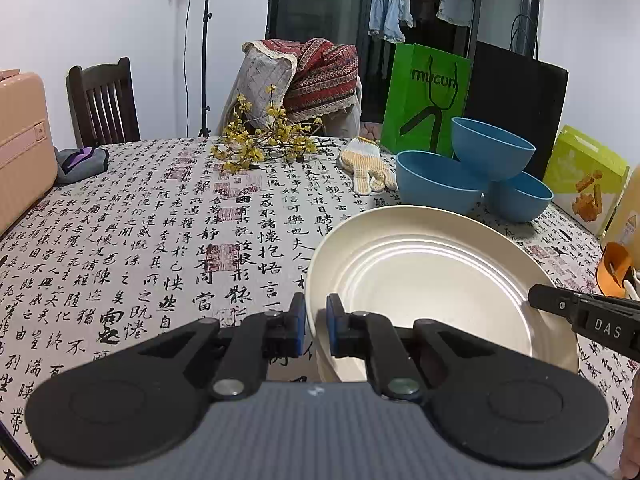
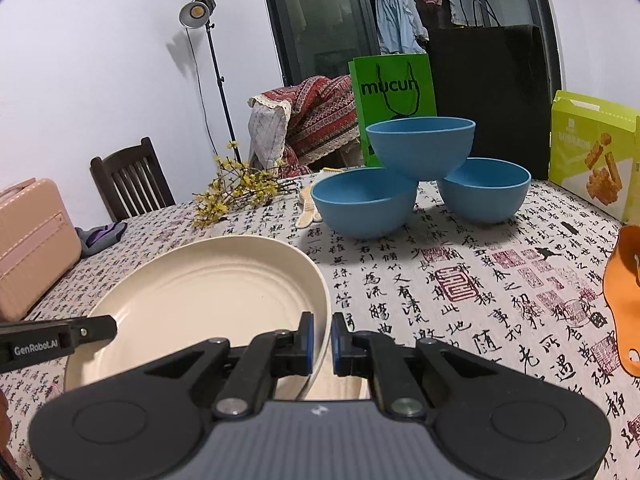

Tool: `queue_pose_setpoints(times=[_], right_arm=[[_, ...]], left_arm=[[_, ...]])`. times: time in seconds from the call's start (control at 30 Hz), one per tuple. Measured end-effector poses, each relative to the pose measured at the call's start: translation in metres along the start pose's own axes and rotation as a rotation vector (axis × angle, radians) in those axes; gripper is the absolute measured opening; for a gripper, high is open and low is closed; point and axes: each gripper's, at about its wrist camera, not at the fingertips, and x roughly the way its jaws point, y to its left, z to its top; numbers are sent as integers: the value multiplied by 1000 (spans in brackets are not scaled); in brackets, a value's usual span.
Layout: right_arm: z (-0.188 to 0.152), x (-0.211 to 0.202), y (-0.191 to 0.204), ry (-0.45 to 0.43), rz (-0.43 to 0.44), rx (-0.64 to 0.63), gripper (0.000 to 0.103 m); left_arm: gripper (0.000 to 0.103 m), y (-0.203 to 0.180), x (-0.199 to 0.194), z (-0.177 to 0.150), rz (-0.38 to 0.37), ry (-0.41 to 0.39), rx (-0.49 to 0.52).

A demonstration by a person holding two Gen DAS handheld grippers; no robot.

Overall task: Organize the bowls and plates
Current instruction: 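Lower the held cream plate onto the stack of cream plates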

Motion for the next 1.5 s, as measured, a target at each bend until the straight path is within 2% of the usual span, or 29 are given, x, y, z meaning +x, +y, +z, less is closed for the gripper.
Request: queue_pose_setpoints(times=[0.5, 1.03, 1.27, 1.37, 1.43, 1.5], right_arm=[[-8, 5, -2, 12, -16, -12, 9], [-19, 13, -6, 16, -49, -58, 9], [-22, 13, -1, -7, -68, -110, 9], [-25, 13, 2, -17, -92, -146, 9], [-26, 15, 2, -12, -86, -149, 9], [-28, 17, 2, -10, -88, -152, 9]], left_arm=[[12, -6, 10, -11, 8, 18, 36], [13, -25, 22, -24, 56, 4, 139], [11, -35, 24, -31, 106, -20, 215], [7, -40, 21, -34, 49, -36, 233], [7, -50, 17, -37, 71, -64, 268], [7, -55, 15, -39, 61, -80, 288]])
